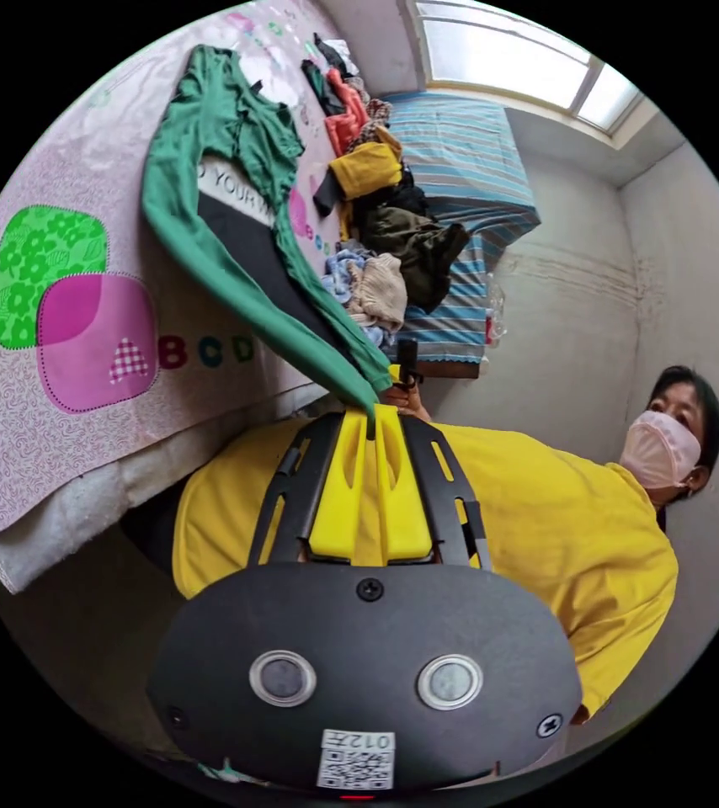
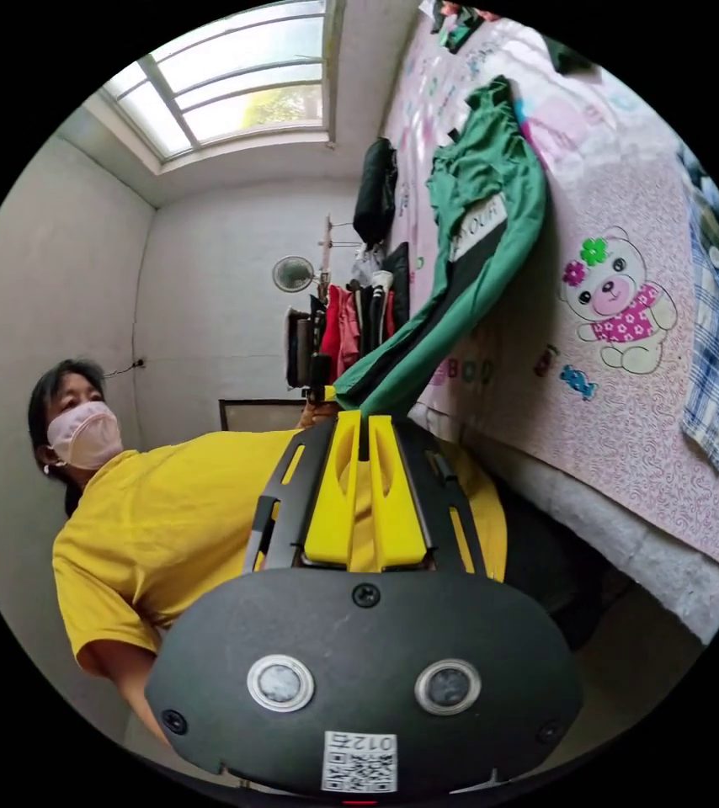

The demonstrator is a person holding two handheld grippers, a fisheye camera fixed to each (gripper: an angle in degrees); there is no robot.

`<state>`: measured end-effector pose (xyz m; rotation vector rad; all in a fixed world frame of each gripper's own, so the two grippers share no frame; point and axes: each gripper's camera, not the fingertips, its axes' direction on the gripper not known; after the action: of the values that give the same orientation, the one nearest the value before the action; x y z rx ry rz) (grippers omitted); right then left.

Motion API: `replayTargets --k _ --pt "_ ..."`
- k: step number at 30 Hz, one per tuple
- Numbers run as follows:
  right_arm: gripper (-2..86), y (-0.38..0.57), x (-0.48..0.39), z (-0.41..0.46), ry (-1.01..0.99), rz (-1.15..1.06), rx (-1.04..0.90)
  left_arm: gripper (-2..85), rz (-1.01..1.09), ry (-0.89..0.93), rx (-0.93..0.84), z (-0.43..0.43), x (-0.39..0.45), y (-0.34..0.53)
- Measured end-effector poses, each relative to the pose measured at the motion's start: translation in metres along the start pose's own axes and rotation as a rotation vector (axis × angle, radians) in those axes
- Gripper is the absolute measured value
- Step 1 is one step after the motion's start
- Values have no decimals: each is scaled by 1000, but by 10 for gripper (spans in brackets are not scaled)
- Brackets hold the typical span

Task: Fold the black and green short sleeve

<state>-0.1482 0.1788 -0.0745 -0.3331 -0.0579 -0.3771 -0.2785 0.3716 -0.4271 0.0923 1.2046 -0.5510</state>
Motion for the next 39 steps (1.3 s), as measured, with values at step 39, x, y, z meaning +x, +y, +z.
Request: replayTargets --k 39 --pt "73 -474 175 14 410 87 198 76 -31 -158 329 -116 -32 -416"
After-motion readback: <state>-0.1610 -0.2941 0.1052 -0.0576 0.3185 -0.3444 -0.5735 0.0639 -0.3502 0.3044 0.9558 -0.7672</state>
